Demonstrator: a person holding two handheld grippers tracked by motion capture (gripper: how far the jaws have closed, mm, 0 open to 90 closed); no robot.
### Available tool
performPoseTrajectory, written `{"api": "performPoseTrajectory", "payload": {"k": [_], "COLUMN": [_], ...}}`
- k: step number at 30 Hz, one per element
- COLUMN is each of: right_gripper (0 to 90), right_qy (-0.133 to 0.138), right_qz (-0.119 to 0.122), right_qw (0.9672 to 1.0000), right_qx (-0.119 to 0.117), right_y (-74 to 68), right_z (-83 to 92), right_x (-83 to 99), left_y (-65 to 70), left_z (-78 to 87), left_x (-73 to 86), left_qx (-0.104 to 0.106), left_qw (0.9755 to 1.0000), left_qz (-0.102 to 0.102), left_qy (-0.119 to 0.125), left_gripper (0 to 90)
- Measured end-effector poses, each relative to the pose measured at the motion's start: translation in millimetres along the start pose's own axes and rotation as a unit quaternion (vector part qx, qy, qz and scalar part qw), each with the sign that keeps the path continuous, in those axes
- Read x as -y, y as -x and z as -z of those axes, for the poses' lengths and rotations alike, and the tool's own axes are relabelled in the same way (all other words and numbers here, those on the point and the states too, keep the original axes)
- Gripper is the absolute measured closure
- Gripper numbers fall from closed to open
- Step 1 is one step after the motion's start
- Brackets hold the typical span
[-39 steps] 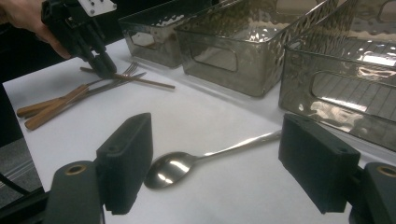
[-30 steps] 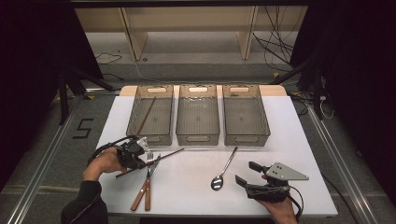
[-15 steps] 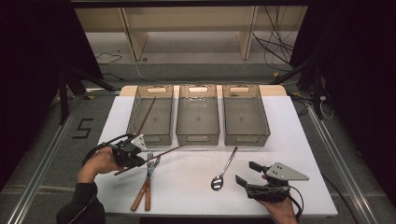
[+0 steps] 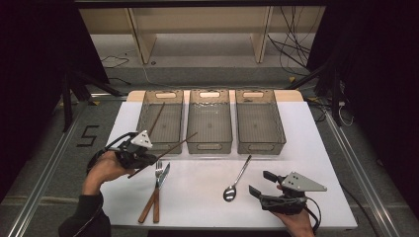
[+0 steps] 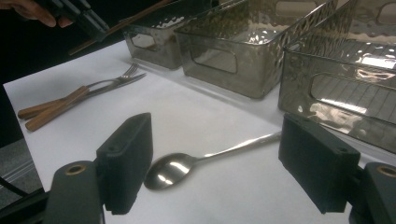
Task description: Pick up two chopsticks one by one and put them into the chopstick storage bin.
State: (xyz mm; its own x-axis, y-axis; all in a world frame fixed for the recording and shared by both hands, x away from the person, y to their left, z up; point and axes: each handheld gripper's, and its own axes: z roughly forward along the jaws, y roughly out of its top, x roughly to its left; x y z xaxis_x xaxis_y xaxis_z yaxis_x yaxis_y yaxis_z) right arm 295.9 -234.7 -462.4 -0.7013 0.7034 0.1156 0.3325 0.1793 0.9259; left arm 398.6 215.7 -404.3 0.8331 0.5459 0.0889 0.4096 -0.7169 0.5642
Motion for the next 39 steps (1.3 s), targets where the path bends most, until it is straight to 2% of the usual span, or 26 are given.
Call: {"api": "performPoseTrajectory", "payload": {"k": [4, 7, 9, 13, 27, 32, 39], "right_gripper": [26.9, 26.8, 26.8, 26.8, 26.9, 26.8, 26.9], "right_qy": [0.001, 0.002, 0.002, 0.003, 0.004, 0.005, 0.005], "right_qz": [-0.002, -0.004, -0.005, -0.005, -0.006, -0.006, -0.007], "right_qw": [1.0, 1.0, 1.0, 1.0, 1.0, 1.0, 1.0], "right_qx": [0.001, 0.002, 0.002, 0.002, 0.001, 0.0, 0.0], "right_y": [0.5, 1.1, 1.3, 1.4, 2.1, 1.9, 2.0], "right_z": [0.7, 1.1, 1.1, 1.4, 1.4, 1.5, 1.5], "right_x": [-0.1, -0.1, 0.0, -0.1, -0.1, -0.1, -0.2], "left_y": [-4.0, -11.3, -17.8, -29.4, -68.7, -81.5, -96.3], "left_z": [0.4, 0.5, -0.8, -4.6, -3.0, -3.7, -7.6], "left_x": [-6.4, -11.3, -14.3, -21.0, -45.5, -54.2, -67.3], "left_qx": [-0.017, -0.028, -0.03, -0.039, -0.069, -0.084, -0.103], "left_qw": [0.9991, 0.9968, 0.9942, 0.9916, 0.9836, 0.9805, 0.9777], "left_qz": [0.032, 0.067, 0.093, 0.119, 0.165, 0.176, 0.182], "left_qy": [0.022, 0.034, 0.044, 0.035, 0.028, 0.022, 0.021], "left_gripper": [84.2, 84.2, 84.2, 84.2, 84.2, 84.2, 84.2]}}
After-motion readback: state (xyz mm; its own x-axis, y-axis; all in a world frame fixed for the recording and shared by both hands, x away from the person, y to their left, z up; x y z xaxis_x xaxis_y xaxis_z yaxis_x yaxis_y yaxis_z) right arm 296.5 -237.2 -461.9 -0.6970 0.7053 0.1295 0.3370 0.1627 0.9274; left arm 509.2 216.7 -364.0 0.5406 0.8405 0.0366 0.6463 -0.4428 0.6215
